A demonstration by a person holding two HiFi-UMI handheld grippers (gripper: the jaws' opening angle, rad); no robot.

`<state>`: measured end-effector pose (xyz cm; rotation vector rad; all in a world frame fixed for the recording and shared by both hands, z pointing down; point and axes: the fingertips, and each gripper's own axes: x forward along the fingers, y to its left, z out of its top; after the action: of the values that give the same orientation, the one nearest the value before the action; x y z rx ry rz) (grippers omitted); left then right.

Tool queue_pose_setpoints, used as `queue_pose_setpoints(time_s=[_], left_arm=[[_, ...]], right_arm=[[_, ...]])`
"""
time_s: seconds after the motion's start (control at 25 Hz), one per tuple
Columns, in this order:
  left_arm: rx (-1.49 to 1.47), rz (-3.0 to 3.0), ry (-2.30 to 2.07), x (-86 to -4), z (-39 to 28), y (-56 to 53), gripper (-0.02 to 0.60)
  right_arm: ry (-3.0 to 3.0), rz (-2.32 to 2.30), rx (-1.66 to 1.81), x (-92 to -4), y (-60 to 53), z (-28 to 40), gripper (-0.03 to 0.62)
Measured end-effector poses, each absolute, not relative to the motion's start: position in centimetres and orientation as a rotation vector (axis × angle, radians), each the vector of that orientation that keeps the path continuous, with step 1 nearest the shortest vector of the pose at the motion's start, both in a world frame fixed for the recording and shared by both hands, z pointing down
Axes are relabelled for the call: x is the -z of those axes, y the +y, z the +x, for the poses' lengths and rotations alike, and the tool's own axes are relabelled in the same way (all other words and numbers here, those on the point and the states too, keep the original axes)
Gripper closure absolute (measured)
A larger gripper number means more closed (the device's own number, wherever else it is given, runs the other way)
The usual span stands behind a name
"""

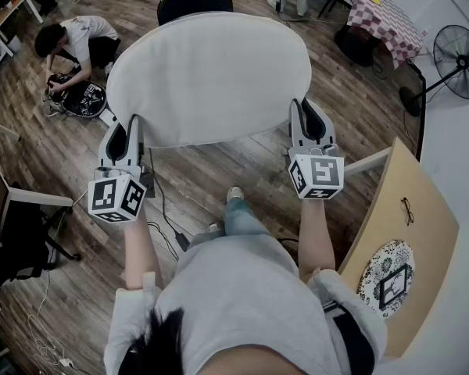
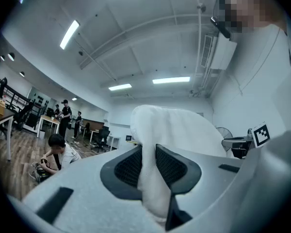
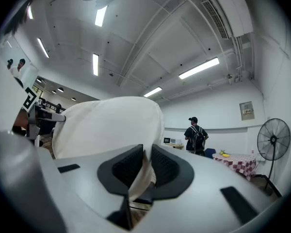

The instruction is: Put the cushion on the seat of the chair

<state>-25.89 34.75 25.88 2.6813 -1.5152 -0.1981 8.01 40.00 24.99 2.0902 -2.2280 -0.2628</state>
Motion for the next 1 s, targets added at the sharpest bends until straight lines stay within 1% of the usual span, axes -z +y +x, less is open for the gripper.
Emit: queue_pose_setpoints(time_s=[0.6,1.0], left_arm=[[0.203,2.685,-1.5,-25.5,-25.1,34.0,0.518],[0.192,2.676,-1.488,-26.3,-23.8,31.0,0.518]], right_arm=[[-2.212,2.106,0.266,-24.7,39.5,8.8,0.549],[-2.23,2.138,0.222,-25.5,36.3,10.2,0.549]])
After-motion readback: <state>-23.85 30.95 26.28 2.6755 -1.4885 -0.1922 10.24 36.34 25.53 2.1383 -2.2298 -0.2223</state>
